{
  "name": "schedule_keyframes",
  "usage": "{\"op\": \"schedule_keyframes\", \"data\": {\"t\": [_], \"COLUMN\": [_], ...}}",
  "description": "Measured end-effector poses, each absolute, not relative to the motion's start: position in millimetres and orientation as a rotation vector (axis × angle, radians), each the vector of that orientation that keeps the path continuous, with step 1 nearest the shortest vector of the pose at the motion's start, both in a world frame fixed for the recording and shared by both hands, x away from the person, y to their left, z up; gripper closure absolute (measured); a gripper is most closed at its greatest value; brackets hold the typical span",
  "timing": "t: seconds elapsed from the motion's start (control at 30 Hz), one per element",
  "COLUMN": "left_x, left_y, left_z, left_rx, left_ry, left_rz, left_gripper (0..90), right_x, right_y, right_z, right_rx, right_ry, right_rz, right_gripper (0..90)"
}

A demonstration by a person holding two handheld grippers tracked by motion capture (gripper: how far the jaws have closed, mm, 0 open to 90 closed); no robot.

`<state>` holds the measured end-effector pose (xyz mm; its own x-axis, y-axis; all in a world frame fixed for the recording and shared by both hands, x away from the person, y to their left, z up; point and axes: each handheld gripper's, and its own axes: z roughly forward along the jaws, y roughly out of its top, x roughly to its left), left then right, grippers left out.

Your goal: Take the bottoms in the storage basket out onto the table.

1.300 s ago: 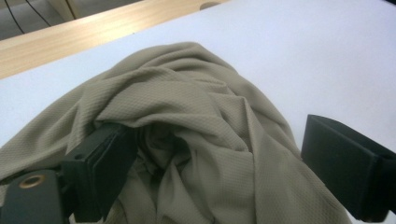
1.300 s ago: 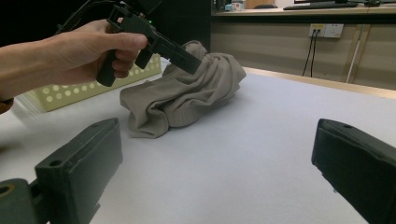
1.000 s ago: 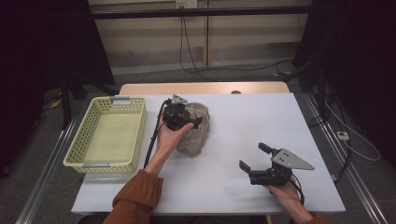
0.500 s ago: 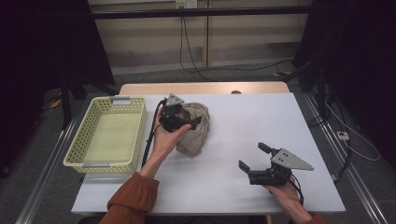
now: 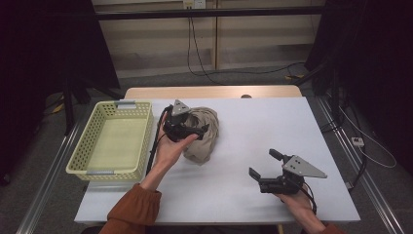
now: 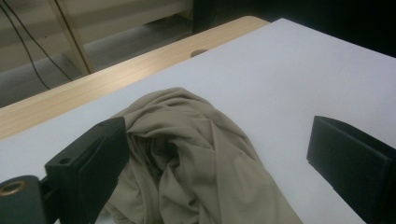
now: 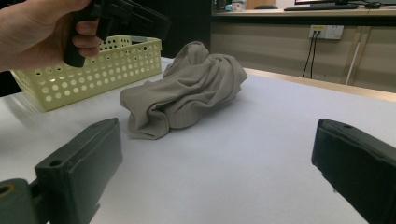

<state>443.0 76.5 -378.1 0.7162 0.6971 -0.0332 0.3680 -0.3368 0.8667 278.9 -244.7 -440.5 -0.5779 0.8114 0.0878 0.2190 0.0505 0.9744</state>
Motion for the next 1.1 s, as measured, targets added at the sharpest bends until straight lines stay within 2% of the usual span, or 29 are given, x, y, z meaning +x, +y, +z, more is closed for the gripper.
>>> {"op": "schedule_keyframes", "data": {"t": [0.83,1.1], "left_x": [421,409], "left_y": [113,121], "left_z": [-362,-354], "left_rx": [1.854,1.835], "left_ry": [0.855,0.812], "left_rz": [0.494,0.511], "left_gripper": [3.6,3.1], "right_x": [280,280], "right_y": [-244,-243], "right_z": [-441,-441], "right_rx": [1.030,1.025], "right_ry": [1.839,1.842], "right_rz": [1.553,1.554], "right_gripper": [2.0,2.0]}}
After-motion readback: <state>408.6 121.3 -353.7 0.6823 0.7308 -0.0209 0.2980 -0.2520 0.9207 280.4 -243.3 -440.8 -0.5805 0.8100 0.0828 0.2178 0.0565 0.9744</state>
